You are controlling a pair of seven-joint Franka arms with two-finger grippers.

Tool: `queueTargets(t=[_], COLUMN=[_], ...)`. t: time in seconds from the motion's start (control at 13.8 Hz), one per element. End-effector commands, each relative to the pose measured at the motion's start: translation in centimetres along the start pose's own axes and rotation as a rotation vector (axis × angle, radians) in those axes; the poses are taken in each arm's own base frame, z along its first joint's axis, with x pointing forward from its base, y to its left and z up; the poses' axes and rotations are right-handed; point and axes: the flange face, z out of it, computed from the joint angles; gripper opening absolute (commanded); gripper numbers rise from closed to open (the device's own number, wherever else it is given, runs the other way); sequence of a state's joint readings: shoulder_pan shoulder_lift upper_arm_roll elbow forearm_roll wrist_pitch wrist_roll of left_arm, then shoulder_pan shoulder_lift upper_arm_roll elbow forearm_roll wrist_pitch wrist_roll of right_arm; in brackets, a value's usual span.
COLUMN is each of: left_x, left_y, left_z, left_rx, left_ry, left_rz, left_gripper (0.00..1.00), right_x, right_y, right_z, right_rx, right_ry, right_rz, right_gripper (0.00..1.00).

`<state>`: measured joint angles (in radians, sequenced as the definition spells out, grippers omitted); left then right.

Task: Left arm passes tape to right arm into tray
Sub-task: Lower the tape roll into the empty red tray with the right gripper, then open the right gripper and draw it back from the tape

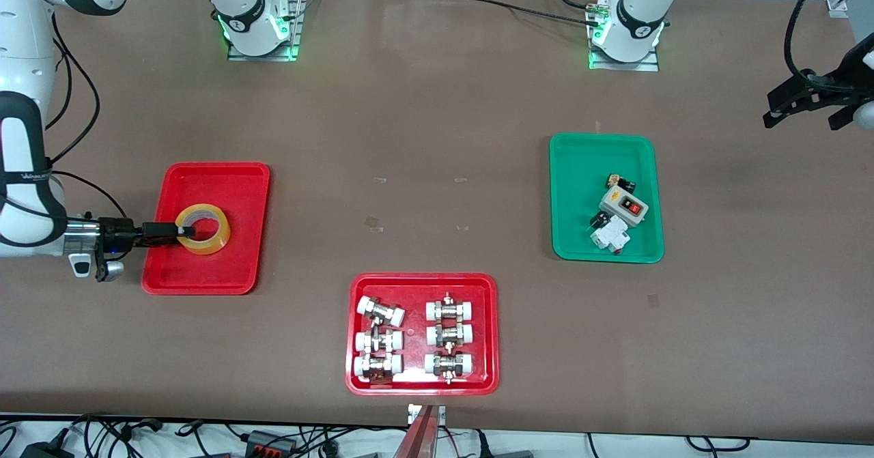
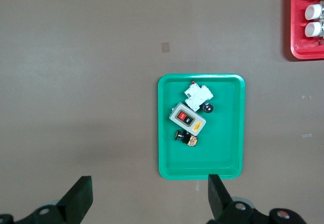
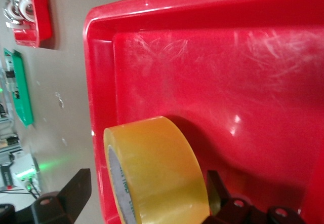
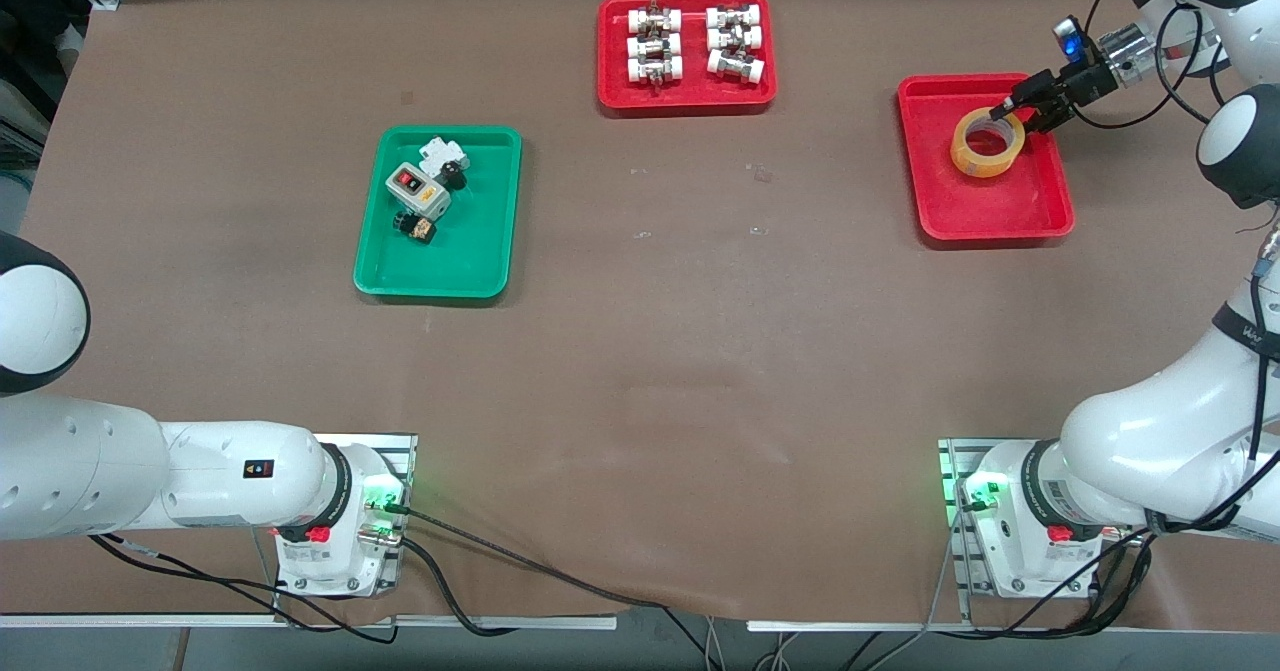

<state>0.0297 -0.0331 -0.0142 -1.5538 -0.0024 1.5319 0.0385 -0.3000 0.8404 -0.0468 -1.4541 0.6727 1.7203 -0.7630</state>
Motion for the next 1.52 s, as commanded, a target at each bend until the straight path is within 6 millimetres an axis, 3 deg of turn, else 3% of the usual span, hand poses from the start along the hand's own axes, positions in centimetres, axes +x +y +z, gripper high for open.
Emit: queueTargets(t=[0.0, 0.36, 0.8, 0.94, 1.09, 1.3, 1.45], left_x=[0.1, -0.1, -0.2, -0.2, -0.2, -0.1, -0.1], left_y=[0.2, 0.0, -0.1, 0.1, 0.1, 0.2, 0.2], left_z=[-0.6, -0.7, -0.5, -0.4, -0.3, -0.2, -0.3], left_rx=[-0.012, -0.012, -0.012, -0.012, -0.012, -0.012, -0.012], left_ry=[-0.003, -0.005, -0.011, -0.021, -0.023, -0.025, -0.023], left_rz=[0.002, -0.002, -0.008, -0.01, -0.01, -0.01, -0.01], left_gripper=[1.0, 1.0, 1.0, 1.0, 1.0, 1.0, 1.0], right_x=[0.4, 2.1, 2.8, 3.4, 4.1, 4.0, 3.3], right_y=[-1.2, -5.6, -7.9, -11.0, -14.7, -20.5, -22.7], right_z=[-0.2, -1.3, -2.9, -3.7, -5.9, -8.3, -9.0], right_rx=[-0.058, -0.206, -0.344, -0.402, -0.458, -0.553, -0.58], right_ry=[-0.027, -0.063, -0.09, -0.104, -0.072, -0.019, -0.017], right_rz=[-0.048, -0.143, -0.213, -0.256, -0.27, -0.144, -0.037], right_gripper=[1.0, 1.0, 1.0, 1.0, 1.0, 1.0, 1.0])
